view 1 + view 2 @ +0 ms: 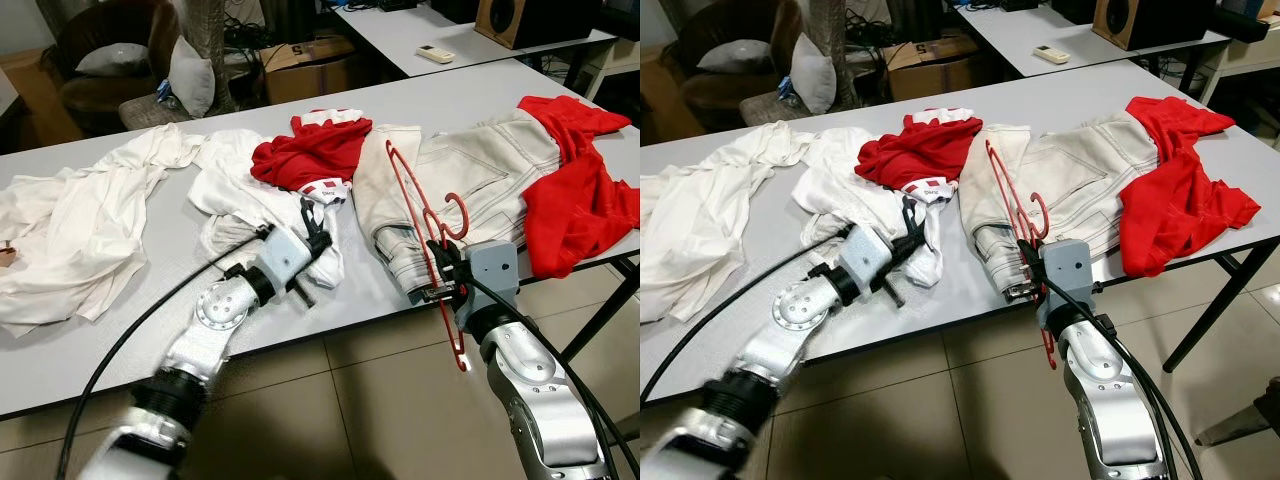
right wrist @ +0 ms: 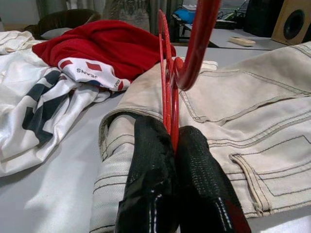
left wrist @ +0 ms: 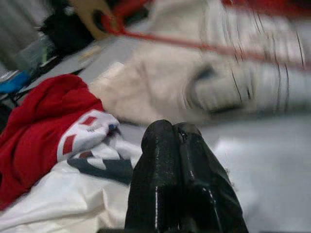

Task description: Hang hanger

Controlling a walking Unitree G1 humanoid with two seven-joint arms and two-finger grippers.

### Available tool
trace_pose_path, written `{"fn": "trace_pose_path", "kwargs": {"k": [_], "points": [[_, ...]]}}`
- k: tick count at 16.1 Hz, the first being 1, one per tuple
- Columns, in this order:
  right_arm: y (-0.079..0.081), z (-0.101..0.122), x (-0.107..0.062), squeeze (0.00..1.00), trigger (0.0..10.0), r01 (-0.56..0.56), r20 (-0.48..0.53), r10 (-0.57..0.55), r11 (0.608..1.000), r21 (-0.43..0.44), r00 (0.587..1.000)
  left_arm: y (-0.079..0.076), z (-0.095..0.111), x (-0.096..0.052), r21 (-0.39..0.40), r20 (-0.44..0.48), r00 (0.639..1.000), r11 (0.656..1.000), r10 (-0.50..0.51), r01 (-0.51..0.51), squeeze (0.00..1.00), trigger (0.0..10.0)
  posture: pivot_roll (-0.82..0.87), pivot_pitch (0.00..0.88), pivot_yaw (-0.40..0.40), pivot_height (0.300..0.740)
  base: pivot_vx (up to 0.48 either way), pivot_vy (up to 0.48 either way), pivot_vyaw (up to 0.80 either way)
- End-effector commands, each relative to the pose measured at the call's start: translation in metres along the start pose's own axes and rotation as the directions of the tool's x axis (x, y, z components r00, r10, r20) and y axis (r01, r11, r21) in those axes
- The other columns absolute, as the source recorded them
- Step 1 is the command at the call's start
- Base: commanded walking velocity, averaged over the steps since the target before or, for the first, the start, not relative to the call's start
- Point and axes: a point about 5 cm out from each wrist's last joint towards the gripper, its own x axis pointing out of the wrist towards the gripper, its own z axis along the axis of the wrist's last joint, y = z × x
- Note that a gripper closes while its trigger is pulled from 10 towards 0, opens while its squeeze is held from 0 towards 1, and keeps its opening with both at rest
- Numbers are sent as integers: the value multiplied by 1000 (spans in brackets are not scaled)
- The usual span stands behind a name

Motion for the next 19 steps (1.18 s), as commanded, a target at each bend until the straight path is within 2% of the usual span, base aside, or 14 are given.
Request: {"fn": "trace_pose_path", "kwargs": {"k": [1, 2, 3, 5, 6, 7, 8, 11, 12, 13, 15, 16, 17, 19], "points": [[-2, -2, -1, 0, 10000, 8, -20, -8, 1000, 29, 1000, 2, -2, -2, 52, -22, 999, 998, -47, 48, 0, 10000, -154, 0, 136, 740, 0, 0, 0], [-4, -3, -1, 0, 10000, 18, -29, -17, 999, 36, 999, 3, -4, -4, 62, -28, 998, 997, -54, 55, 165, 10000, -154, 0, 136, 740, 0, 0, 0], [-6, -2, -2, 0, 10000, 25, -26, -23, 998, 65, 999, 12, -8, -9, 81, -57, 998, 996, -28, 33, 1000, 10000, -158, 0, 140, 740, 0, 0, 0], [-6, -3, -2, 0, 10000, 27, -29, -25, 997, 78, 999, 15, -12, -10, 29, -71, 998, 1000, 0, 2, 1000, 10000, -158, 0, 140, 740, 0, 0, 0], [-6, -3, -3, 0, 10000, 30, -34, -27, 993, 115, 999, 15, -18, -10, -242, -85, 995, 968, 45, -64, 1000, 10000, -157, 0, 141, 740, 0, 0, 0], [-5, -3, -2, 0, 10000, 29, -35, -24, 989, 146, 999, 12, -19, -9, -372, -63, 997, 926, 51, -70, 1000, 10000, -155, 0, 141, 740, 0, 0, 0], [-4, -3, -2, 0, 10000, 21, -34, -16, 986, 163, 999, 9, -21, -8, -421, -62, 997, 904, 48, -70, 1000, 10000, -156, 0, 144, 740, 0, 0, 0], [-1, -2, -2, 0, 10000, 9, -32, -3, 985, 170, 999, 2, -31, -5, -448, -118, 992, 890, 39, -88, 1000, 10000, -167, 0, 156, 740, 0, 0, 0], [-1, -2, -3, 0, 10000, 6, -28, -1, 985, 171, 1000, 2, -35, -4, -454, -156, 986, 882, 62, -127, 1000, 10000, -172, 0, 161, 740, 0, 0, 0], [2, 0, -6, 0, 10000, -10, -7, 11, 983, 186, 1000, 8, -42, -6, -444, -235, 959, 860, 159, -251, 1000, 10000, -179, 0, 166, 740, 0, 0, 0], [3, 4, -8, 0, 10000, -25, 25, 21, 987, 158, 999, 14, -46, -9, -470, -265, 933, 813, 243, -345, 0, 10000, -181, 0, 165, 740, 0, 0, 0], [1, 6, -7, 0, 10000, -17, 39, 13, 995, 95, 999, 9, -44, -6, -582, -223, 945, 746, 238, -325, 0, 10000, -181, 0, 164, 740, 0, 0, 0], [-1, 3, -8, 0, 10000, -10, 24, 7, 993, 115, 1000, 8, -42, -4, -701, -187, 947, 639, 261, -315, 0, 10000, -179, 0, 162, 740, 0, 0, 0], [-1, 4, -9, 0, 10000, -22, 26, 18, 990, 141, 999, 2, -46, -4, -755, -197, 954, 586, 227, -295, 0, 10000, -178, 0, 153, 740, 0, 0, 0]]}}
